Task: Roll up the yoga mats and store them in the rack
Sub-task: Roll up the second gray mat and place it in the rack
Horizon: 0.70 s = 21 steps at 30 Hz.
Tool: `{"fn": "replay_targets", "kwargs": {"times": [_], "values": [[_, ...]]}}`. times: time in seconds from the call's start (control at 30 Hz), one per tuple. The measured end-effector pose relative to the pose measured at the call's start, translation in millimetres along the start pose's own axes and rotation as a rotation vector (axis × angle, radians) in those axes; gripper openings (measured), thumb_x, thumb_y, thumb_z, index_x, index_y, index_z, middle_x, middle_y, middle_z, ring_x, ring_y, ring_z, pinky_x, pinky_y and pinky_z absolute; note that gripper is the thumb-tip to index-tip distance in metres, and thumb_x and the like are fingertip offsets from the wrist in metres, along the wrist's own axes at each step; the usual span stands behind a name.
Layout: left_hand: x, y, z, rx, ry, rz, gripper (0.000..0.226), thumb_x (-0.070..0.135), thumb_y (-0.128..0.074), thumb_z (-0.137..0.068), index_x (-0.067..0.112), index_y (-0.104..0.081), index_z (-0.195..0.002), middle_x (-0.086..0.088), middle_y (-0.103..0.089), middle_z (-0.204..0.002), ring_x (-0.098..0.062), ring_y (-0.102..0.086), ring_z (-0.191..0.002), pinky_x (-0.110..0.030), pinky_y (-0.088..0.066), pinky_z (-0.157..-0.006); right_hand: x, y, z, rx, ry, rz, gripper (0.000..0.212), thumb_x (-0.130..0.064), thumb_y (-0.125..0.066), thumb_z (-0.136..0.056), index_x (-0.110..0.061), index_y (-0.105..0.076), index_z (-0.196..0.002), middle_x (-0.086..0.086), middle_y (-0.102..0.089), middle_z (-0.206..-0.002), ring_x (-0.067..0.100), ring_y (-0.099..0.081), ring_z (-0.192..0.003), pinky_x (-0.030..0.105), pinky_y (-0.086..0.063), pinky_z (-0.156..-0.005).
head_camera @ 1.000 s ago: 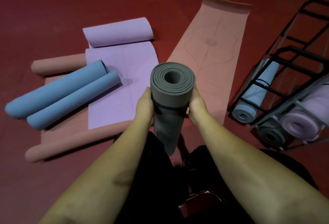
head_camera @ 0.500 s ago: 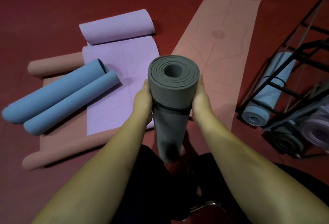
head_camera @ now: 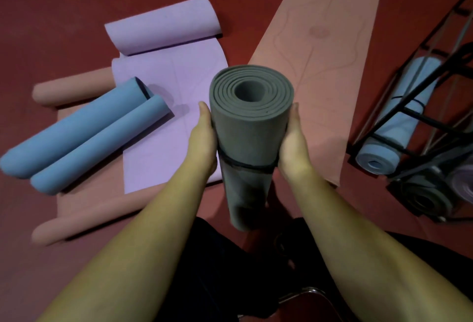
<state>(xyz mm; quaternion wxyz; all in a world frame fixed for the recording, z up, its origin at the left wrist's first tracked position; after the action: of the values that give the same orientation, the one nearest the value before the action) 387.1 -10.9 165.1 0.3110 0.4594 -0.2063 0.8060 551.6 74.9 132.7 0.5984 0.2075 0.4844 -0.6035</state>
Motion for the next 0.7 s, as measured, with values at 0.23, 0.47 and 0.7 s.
{"fn": "replay_targets", "kwargs": {"times": [0.23, 0.47, 0.7], "values": [[-62, 9, 0, 0.032, 0.232, -0.019, 0.036, 0.047, -0.057, -0.095, 0.016, -0.071, -0.106, 0.009, -0.075, -0.082, -0.006, -0.066, -0.067, -0.018, -0.047, -0.048, 57, 21, -12, 0.085, -0.149, 0.181, 0.069, -0.081, -0.046, -0.079, -0.022, -0.071, -0.105, -0.009, -0.068, -0.114, 0.015, -0.057, -0.119, 0.038, -0.037, -0.112], [-19, 5, -32, -0.059, -0.025, 0.040, 0.057, 0.054, -0.024, -0.105, 0.019, -0.067, -0.120, 0.005, -0.070, -0.119, -0.010, -0.061, -0.112, -0.031, -0.042, -0.102, 43, 32, -30, -0.033, -0.090, 0.033, 0.061, -0.060, -0.022, -0.101, -0.024, -0.054, -0.138, -0.013, -0.054, -0.138, 0.013, -0.046, -0.135, 0.033, -0.034, -0.114], [-63, -18, -27, 0.042, 0.141, -0.124, 0.070, 0.072, -0.044, -0.090, 0.017, -0.064, -0.129, -0.008, -0.066, -0.128, -0.025, -0.063, -0.111, -0.043, -0.047, -0.099, 60, 46, -46, 0.154, -0.137, -0.004, 0.048, -0.071, -0.051, -0.086, -0.029, -0.075, -0.080, -0.014, -0.068, -0.108, 0.017, -0.058, -0.115, 0.041, -0.036, -0.114]]}}
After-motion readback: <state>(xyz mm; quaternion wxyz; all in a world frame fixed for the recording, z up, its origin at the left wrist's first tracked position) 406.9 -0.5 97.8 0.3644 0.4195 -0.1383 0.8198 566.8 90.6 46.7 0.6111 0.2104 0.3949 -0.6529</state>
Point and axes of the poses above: each hand's wrist, its own z-axis away from the middle knuckle, its own y-axis out of the back of the hand, x = y × z, the point moved 8 cm from there along -z, towards the middle knuckle
